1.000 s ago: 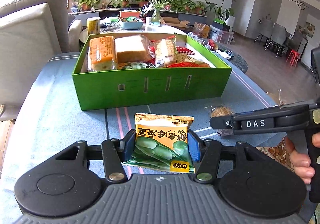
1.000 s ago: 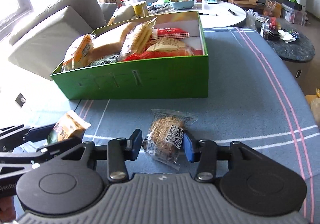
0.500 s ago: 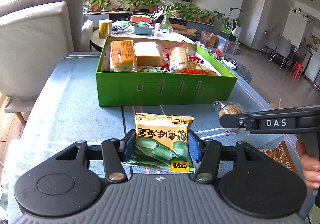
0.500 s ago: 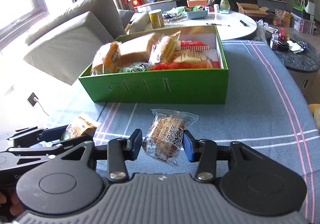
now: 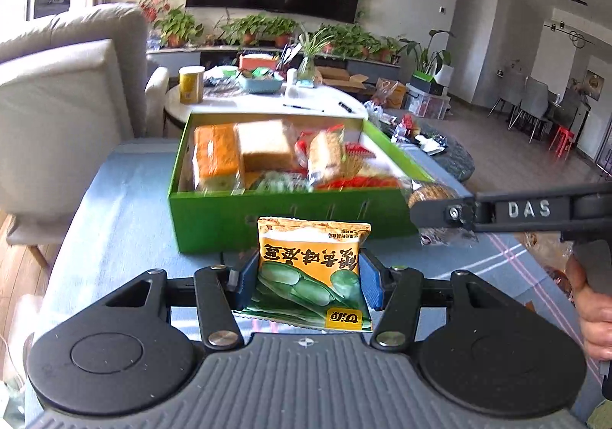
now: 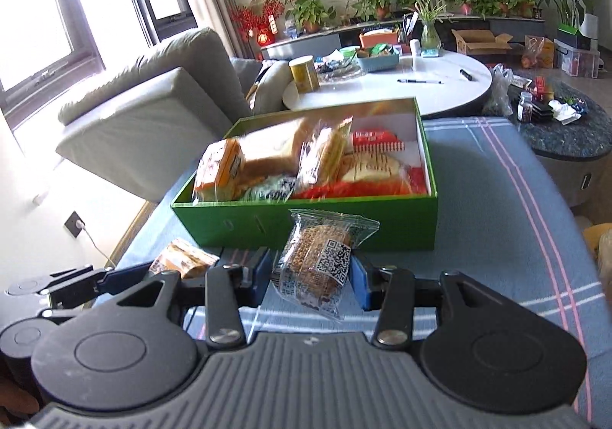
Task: Organize snacks
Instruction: 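Carry both held bags over the green box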
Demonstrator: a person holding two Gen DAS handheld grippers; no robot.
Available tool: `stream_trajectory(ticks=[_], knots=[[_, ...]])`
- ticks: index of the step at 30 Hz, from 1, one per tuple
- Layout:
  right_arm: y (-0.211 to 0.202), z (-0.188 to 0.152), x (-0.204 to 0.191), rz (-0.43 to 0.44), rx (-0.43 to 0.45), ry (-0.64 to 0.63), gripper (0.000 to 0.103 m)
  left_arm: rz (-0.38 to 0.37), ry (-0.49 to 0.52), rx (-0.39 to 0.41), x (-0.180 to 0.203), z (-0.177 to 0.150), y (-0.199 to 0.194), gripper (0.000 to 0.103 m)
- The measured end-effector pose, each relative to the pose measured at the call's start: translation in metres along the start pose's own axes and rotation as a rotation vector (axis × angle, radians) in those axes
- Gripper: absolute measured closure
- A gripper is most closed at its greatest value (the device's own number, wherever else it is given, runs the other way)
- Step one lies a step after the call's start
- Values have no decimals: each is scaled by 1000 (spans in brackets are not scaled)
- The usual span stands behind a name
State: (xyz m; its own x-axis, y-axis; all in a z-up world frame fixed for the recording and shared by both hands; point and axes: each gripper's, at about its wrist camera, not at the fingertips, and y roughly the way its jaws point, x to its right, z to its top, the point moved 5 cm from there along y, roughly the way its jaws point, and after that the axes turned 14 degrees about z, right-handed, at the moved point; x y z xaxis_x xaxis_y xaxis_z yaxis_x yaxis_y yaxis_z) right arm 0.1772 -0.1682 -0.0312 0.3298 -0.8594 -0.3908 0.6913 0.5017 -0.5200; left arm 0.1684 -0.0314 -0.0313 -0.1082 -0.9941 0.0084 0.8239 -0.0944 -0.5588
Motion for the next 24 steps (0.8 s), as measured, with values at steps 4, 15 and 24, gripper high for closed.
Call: stream_trajectory(ticks=[4,15,24], knots=[[1,18,4,1,38,22,36,-6,0,18,8,16,6,52],[16,32,28,-4,50,85,36,0,14,24,24,43,30,52],[30,50,48,-7,62,137,36,-2,4,-2,25,53,52,52]])
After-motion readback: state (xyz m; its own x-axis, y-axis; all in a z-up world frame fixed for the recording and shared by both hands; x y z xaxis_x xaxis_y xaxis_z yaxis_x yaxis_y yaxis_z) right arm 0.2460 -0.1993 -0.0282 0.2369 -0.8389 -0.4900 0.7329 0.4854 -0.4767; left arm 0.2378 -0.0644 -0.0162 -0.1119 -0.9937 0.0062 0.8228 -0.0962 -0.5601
